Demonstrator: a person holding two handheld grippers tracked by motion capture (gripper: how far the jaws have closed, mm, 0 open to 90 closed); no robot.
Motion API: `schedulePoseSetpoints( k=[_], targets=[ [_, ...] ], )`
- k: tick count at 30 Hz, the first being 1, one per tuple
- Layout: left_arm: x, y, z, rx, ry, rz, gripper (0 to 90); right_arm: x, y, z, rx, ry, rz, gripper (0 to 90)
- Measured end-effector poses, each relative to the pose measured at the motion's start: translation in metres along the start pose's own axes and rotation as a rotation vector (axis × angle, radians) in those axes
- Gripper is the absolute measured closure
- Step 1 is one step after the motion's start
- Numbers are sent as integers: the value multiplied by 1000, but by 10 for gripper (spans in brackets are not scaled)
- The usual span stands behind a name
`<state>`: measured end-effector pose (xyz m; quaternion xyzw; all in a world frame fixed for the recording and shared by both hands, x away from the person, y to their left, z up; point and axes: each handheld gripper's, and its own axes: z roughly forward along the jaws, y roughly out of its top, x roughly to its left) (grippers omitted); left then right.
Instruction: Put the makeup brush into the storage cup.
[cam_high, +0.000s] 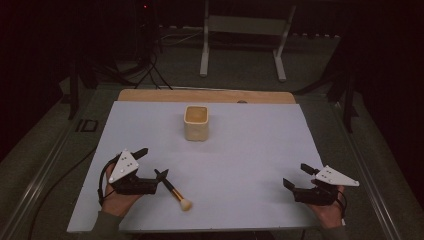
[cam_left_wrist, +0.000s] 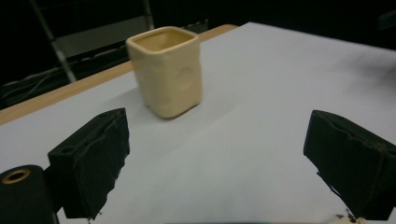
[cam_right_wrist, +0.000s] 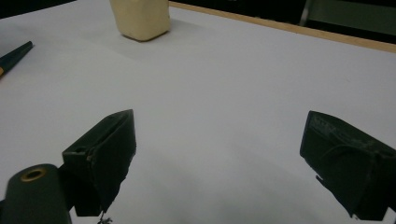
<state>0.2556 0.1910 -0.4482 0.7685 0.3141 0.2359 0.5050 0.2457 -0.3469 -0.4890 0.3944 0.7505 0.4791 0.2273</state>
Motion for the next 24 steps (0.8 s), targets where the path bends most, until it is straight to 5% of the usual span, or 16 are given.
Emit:
schedulePoseSetpoints(
  k=[11,24],
  targets=[
    [-3,8,9,72,-51,67,89,-1,0,0,3,2,3,106],
    [-4,25,16,261,-97,242,106,0,0,0,8,9,-2,106]
  ],
)
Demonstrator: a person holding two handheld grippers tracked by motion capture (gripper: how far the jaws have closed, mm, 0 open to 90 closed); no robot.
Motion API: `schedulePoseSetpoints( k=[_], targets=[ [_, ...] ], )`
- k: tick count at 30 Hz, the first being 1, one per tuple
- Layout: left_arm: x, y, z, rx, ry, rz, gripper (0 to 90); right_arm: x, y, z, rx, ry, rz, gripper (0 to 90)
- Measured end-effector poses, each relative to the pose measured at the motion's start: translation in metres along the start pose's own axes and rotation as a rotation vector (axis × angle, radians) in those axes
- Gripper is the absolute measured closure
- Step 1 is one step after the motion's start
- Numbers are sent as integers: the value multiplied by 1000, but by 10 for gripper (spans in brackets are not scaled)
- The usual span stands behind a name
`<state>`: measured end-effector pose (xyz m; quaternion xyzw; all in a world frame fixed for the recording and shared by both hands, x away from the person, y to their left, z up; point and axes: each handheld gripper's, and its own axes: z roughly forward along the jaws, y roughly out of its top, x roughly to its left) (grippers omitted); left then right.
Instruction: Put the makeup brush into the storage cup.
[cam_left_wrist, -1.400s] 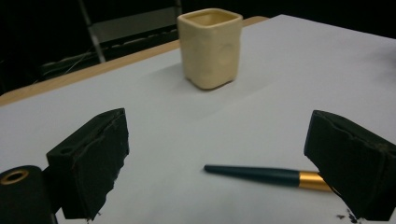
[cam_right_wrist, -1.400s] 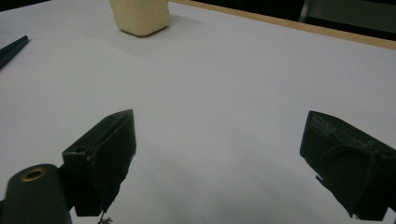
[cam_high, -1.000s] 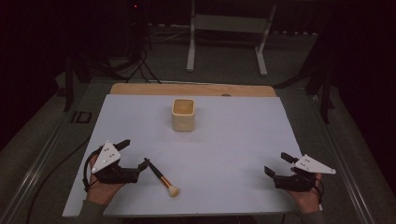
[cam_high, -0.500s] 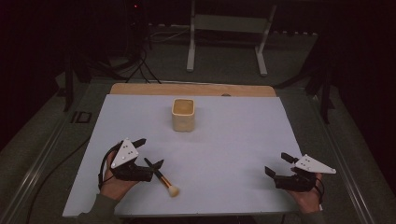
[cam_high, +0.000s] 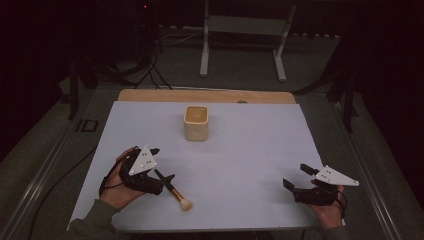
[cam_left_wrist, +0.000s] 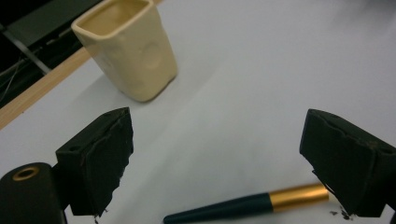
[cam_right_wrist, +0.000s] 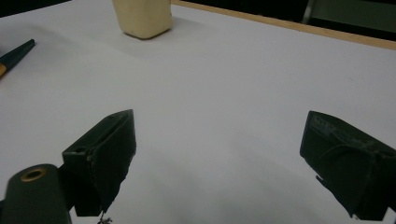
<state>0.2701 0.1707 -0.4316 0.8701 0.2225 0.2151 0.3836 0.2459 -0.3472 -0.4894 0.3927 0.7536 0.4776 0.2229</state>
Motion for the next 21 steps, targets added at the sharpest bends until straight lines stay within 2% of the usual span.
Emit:
schedulePoseSetpoints(
  k=[3,13,15,18,21],
  targets=[
    [1,4,2,57,-13,44,105,0,0,0,5,0,0,106],
    [3,5,23,280,-139,152,107,0,0,1,7,6,-1,106],
    [2,4,29,305,-158,165,109,0,0,1,7,6,-2,106],
    [-1,2,37,327,-157,186,101,0,0,1,9,5,-1,106],
    [-3,1,43,349,-173,200,105,0,0,1,13,5,0,106]
  ],
)
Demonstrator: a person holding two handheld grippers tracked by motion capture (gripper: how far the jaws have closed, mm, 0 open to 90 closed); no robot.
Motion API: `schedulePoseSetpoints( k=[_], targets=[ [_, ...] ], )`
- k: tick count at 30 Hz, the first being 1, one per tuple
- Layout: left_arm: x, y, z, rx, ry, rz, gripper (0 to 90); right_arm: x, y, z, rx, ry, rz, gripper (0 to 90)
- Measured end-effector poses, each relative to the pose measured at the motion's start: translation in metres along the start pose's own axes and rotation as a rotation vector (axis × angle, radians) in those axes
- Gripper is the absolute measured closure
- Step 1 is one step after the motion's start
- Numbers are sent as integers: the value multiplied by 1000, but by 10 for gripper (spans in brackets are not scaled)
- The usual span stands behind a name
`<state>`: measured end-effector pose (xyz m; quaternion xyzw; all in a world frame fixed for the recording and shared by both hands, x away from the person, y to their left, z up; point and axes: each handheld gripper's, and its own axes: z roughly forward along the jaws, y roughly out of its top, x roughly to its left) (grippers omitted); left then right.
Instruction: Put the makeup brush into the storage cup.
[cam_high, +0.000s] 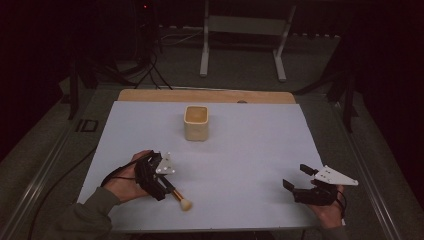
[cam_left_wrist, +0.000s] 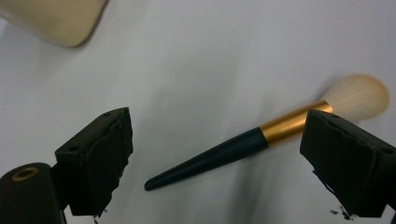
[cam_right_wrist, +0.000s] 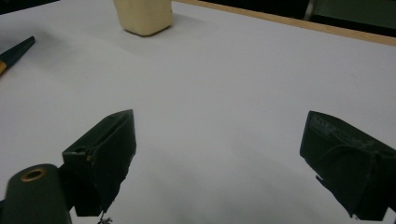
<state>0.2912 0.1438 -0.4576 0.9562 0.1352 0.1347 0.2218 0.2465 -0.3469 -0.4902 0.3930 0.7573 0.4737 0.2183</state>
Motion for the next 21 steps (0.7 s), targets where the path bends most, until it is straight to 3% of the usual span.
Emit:
schedulePoseSetpoints(
  k=[10,17,21],
  targets=[
    [-5,-3,15,49,-87,31,148,0,0,0,3,1,2,106],
    [-12,1,28,93,-114,62,161,0,0,1,8,5,0,107],
    [-13,2,36,119,-126,78,223,0,0,1,11,11,-2,107]
  ],
)
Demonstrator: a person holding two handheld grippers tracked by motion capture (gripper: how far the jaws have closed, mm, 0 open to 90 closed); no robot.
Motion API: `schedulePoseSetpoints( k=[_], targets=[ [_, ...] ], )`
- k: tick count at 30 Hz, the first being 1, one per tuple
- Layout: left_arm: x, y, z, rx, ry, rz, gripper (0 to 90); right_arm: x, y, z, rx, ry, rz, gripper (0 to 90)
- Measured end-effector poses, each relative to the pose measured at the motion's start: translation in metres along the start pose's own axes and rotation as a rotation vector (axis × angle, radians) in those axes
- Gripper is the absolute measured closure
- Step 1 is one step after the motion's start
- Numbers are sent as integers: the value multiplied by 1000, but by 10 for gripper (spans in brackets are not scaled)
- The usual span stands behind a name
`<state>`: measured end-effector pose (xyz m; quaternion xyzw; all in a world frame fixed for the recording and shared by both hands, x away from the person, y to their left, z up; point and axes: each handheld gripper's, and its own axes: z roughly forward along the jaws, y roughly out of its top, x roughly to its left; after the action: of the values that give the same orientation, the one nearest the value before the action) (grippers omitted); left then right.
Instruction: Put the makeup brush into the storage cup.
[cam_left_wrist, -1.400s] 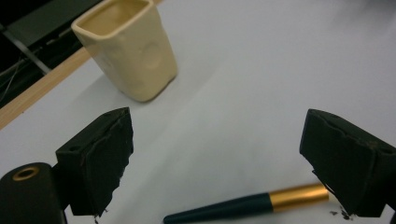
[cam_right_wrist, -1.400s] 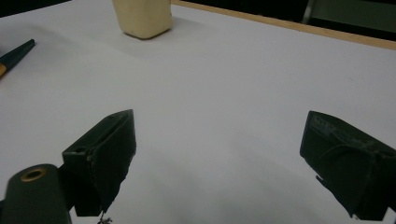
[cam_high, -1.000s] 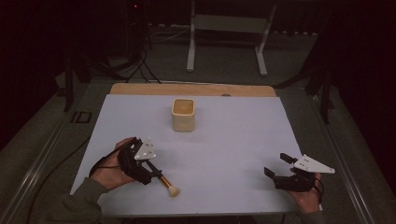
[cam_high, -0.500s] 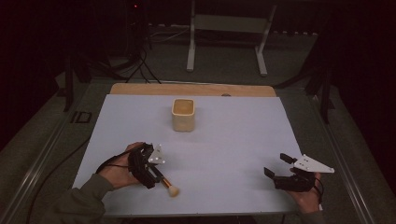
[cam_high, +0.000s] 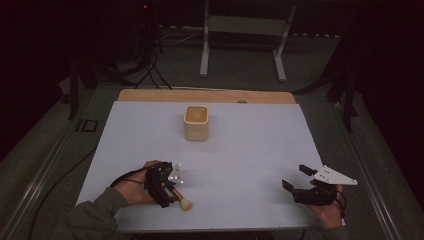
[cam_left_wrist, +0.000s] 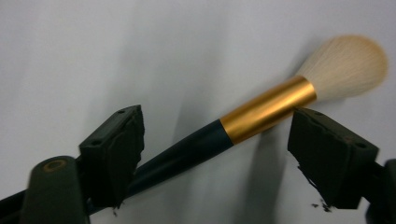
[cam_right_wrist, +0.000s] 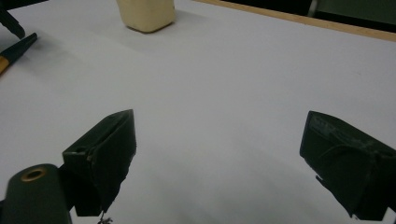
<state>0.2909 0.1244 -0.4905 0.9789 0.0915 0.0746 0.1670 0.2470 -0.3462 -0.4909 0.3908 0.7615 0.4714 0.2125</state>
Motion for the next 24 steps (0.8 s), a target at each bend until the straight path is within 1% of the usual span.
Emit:
schedulePoseSetpoints(
  k=[2,3,5,7,10,13,16,17,19,21,24],
  targets=[
    [0,0,3,14,-3,9,296,0,0,0,1,2,0,107],
    [1,1,5,12,-6,11,330,0,0,0,1,3,-1,107],
    [2,2,6,-4,-25,5,438,0,0,1,2,3,0,107],
    [2,5,8,-6,-33,8,508,0,0,1,3,4,1,107],
    [4,9,9,12,-70,-8,627,0,0,1,3,5,0,107],
    [7,11,9,44,-98,-38,727,0,0,1,5,6,3,108],
    [8,13,9,65,-108,-57,746,1,0,1,7,9,3,108],
    [9,13,9,69,-108,-57,747,1,0,1,8,9,2,108],
    [9,12,7,60,-98,-74,747,0,0,0,5,8,2,108],
    [12,10,1,32,-89,-102,748,-1,0,0,2,7,6,108],
    [17,6,-7,6,-60,-135,748,-1,-1,1,5,8,4,108]
  ],
)
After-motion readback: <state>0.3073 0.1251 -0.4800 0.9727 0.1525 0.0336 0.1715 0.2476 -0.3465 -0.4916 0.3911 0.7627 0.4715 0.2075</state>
